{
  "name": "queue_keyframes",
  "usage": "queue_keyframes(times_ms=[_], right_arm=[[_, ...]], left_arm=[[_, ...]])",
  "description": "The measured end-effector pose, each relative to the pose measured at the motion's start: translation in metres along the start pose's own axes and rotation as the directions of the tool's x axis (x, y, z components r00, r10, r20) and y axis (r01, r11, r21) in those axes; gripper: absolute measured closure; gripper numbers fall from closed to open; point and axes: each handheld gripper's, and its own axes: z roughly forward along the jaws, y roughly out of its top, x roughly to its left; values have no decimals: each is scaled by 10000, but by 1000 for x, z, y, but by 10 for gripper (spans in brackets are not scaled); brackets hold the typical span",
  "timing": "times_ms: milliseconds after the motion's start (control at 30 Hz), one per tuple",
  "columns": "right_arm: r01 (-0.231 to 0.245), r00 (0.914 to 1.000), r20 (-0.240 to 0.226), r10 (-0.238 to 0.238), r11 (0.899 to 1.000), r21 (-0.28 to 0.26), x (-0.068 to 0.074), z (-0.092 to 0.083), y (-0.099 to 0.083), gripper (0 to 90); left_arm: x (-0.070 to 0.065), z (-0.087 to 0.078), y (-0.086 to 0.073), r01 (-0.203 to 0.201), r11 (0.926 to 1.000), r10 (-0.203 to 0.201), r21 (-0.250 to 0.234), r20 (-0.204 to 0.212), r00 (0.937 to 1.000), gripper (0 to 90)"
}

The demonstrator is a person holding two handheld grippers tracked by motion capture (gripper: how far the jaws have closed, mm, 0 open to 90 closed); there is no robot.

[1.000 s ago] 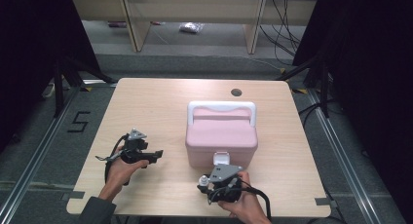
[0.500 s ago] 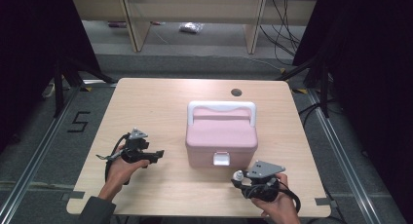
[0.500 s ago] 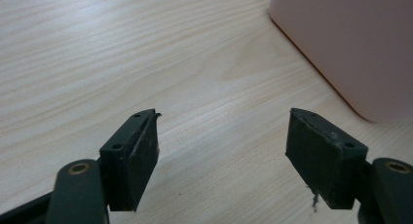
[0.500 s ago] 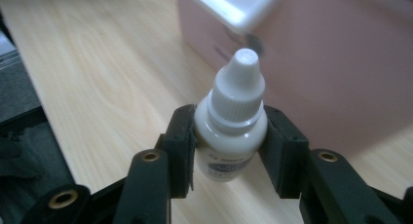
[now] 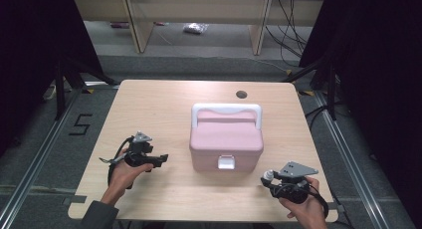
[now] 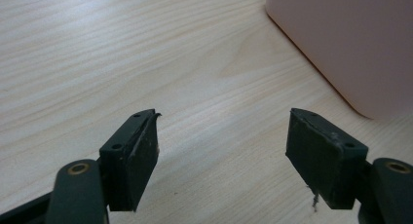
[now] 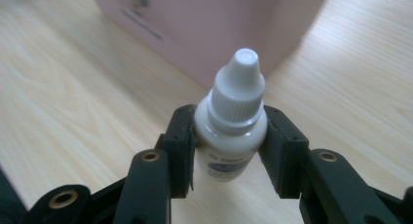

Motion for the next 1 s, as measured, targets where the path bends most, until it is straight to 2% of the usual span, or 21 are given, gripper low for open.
queue_keyframes(times_ms=[100, 133, 167, 233, 267, 300, 333, 367, 400, 500, 567, 600, 667, 700, 733, 767, 833, 867, 900, 933, 1000], right_arm=[[-584, 9980, 242, 581, 9982, 136, -10, -3, -5, 603], [-461, 9986, 259, 459, 9989, 77, -15, -2, -6, 603], [-857, 9956, 392, 848, 9961, 204, -17, -4, -8, 603], [-908, 9943, 578, 900, 9958, 126, -24, -3, -11, 603], [-1259, 9901, 643, 1244, 9919, 194, -25, -4, -12, 603], [-808, 9936, 800, 799, 9967, 76, -31, -3, -13, 603], [-1336, 9888, 696, 1322, 9909, 163, -30, -4, -14, 603], [-1139, 9919, 583, 1130, 9934, 116, -35, -3, -15, 603], [-1186, 9898, 815, 1169, 9928, 163, -36, -4, -16, 603], [-1335, 9869, 943, 1310, 9909, 200, -40, -4, -18, 603], [-1130, 9885, 1023, 1116, 9936, 82, -44, -2, -20, 603], [-1334, 9859, 1040, 1310, 9909, 159, -44, -2, -20, 603], [-1013, 9892, 1077, 994, 9948, 127, -47, -1, -21, 603], [-1544, 9826, 1100, 1500, 9875, 323, -43, -2, -20, 603], [-1289, 9872, 985, 1255, 9912, 288, -46, 0, -21, 603], [-1685, 9815, 1002, 1634, 9847, 448, -43, -1, -21, 603], [-1729, 9815, 913, 1681, 9838, 475, -43, 0, -22, 603], [-1315, 9868, 1000, 1274, 9907, 354, -46, 1, -23, 603], [-1395, 9854, 1045, 1347, 9894, 402, -46, 1, -23, 603], [-1109, 9888, 1045, 1063, 9931, 392, -49, 1, -23, 603], [-1363, 9853, 1098, 1307, 9896, 455, -48, 0, -23, 603]], left_arm=[[0, 0, 1, -41, 10000, 41, 54, 14, 10000, 270], [-1, 0, 1, -58, 10000, 58, 29, 28, 10000, 270], [-1, -1, 1, -114, 9999, 114, 47, -37, 9999, 270], [-2, -1, 2, -97, 10000, 97, 1, 25, 9999, 270], [-3, -1, 2, -113, 9999, 113, -2, 79, 9999, 270], [-3, 0, 3, -96, 10000, 96, 1, 104, 9999, 270], [-3, 0, 3, -136, 9999, 136, 22, 102, 9999, 270], [-3, 0, 4, -104, 9999, 104, 25, 196, 9998, 270], [-2, 0, 4, -167, 9998, 166, 54, 185, 9997, 270], [-2, 0, 6, -236, 9997, 234, 42, 385, 9990, 268], [-2, -2, 8, -334, 9994, 329, 89, 497, 9982, 266], [-3, -2, 9, -282, 9996, 279, 60, 535, 9982, 266], [-3, -4, 12, -376, 9993, 371, 68, 601, 9975, 264], [-4, -5, 13, -363, 9993, 363, -24, 549, 9978, 262], [-4, -6, 15, -371, 9993, 370, 7, 663, 9971, 257], [-4, -6, 16, -359, 9994, 357, 24, 668, 9971, 244], [-5, -8, 18, -492, 9988, 489, 36, 604, 9970, 232], [-5, -9, 19, -405, 9992, 404, -3, 639, 9971, 229], [-5, -10, 20, -470, 9989, 470, 2, 571, 9973, 220], [-6, -11, 20, -421, 9991, 424, -66, 564, 9975, 220], [-5, -12, 22, -467, 9989, 471, -75, 596, 9971, 217]])
